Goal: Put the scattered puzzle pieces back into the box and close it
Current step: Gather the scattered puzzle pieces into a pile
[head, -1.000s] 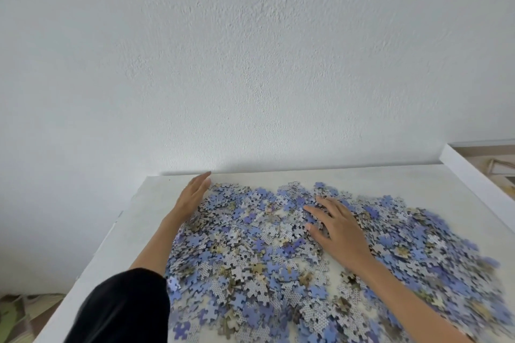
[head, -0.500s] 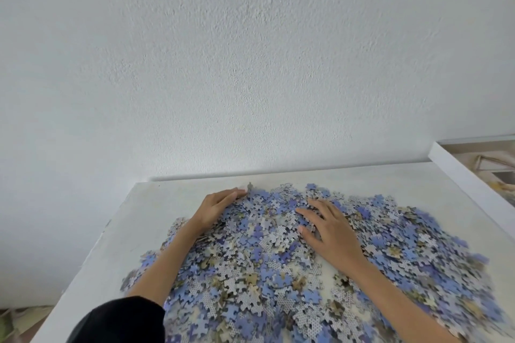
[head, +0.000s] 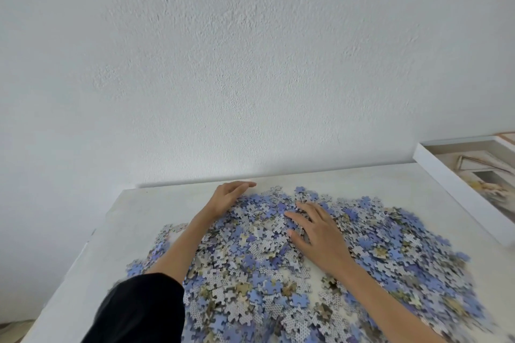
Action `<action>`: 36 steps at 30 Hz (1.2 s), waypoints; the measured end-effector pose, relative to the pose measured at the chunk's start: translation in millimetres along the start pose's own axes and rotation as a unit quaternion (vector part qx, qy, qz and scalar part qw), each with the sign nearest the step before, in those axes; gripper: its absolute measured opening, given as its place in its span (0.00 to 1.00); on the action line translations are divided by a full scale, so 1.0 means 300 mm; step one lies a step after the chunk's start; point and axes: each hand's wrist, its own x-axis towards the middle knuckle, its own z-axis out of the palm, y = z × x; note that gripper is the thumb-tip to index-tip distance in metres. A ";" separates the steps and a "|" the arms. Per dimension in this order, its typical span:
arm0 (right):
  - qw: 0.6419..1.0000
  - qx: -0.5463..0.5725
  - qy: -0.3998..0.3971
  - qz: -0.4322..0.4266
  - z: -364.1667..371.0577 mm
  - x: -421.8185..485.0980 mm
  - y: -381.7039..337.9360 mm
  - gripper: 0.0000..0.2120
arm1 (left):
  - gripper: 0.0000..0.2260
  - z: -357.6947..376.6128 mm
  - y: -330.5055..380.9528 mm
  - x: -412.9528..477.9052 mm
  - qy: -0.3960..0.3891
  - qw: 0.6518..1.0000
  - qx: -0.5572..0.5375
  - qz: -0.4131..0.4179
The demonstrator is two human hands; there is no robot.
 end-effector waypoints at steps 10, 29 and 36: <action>1.000 0.004 0.004 -0.001 0.013 0.000 0.013 0.32 | 0.30 0.050 0.022 -0.003 -0.091 0.995 -0.038 -0.009; 1.000 -0.024 -0.004 -0.018 -0.011 -0.008 0.006 0.21 | 0.10 -0.242 0.008 -0.594 0.174 0.981 0.082 -0.028; 0.999 -0.030 0.001 -0.028 -0.027 -0.020 -0.013 0.21 | 0.17 -0.243 -0.148 -0.905 0.251 0.939 0.145 -0.187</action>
